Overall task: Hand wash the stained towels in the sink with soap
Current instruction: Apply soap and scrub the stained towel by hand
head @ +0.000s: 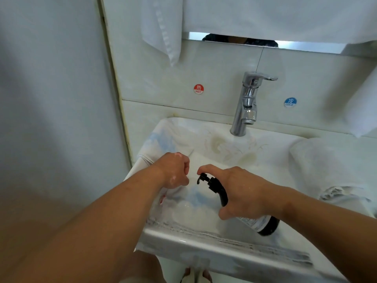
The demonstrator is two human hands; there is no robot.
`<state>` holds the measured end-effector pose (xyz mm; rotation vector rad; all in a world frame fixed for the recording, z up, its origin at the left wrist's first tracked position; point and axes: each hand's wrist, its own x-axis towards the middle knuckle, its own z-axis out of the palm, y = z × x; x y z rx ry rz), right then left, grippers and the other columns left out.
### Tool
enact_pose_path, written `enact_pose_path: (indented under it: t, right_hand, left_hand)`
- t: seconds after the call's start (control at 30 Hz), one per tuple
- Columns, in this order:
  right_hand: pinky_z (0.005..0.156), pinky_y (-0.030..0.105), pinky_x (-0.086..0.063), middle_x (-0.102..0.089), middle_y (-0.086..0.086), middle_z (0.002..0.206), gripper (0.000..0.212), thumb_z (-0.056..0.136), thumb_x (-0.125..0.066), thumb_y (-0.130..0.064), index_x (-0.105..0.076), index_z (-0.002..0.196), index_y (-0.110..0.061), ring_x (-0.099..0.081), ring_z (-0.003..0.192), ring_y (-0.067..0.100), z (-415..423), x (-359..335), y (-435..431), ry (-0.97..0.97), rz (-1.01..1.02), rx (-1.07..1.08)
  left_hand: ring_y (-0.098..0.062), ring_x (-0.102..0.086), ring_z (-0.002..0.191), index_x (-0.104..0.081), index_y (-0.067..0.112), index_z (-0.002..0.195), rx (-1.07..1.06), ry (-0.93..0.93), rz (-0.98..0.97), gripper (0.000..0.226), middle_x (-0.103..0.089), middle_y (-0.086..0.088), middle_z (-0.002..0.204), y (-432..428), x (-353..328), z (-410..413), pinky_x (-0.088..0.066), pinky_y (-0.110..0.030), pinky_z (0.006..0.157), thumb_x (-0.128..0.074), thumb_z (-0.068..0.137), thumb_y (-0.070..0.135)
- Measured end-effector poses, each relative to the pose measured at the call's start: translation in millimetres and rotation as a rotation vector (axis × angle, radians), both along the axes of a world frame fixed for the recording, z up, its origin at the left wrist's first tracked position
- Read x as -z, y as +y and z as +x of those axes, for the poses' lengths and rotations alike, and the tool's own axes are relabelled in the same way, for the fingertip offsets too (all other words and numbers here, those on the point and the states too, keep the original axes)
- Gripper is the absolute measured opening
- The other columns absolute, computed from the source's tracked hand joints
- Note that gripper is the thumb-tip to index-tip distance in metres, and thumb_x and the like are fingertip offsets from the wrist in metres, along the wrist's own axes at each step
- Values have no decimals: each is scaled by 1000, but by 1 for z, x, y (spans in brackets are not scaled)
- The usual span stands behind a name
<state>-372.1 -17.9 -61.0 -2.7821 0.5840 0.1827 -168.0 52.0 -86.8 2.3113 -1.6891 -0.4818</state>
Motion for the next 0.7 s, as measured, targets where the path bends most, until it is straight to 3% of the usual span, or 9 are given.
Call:
enact_pose_path:
  t: [0.13,0.27,0.47,0.7]
  right_hand:
    - [69,38,-60,-64,0,82,112,70,-80,-32,-5,145,-67,-64,71,20,-20,-9,-17,14,38,62]
    - [70,38,-61,-67,-2,85,106,66,-76,-31,-13,140,-72,-66,71,18,-56,-17,-29,-11,108,138]
    - [59,42,-57,-63,5,80,83,66,-77,-27,-32,127,-60,-60,62,21,-80,-13,-20,-1,167,143]
    - [63,41,-59,-64,-3,75,102,64,-75,-28,-17,138,-66,-62,63,18,-93,-20,-28,19,88,160]
  left_hand:
    - [-6,-48,71,-54,25,76,17,-15,-9,19,-55,10,84,0,1,-1,-38,-21,60,-69,81,15]
    - [-7,-48,71,-53,26,74,39,-19,-3,20,-53,11,83,0,2,1,-38,-22,62,-69,82,15]
    - [-7,-50,72,-55,26,74,63,-43,4,17,-58,10,83,0,3,1,-39,-22,63,-69,81,19]
    - [-9,-52,75,-56,27,75,61,-64,3,16,-58,10,84,0,5,1,-38,-22,64,-68,83,20]
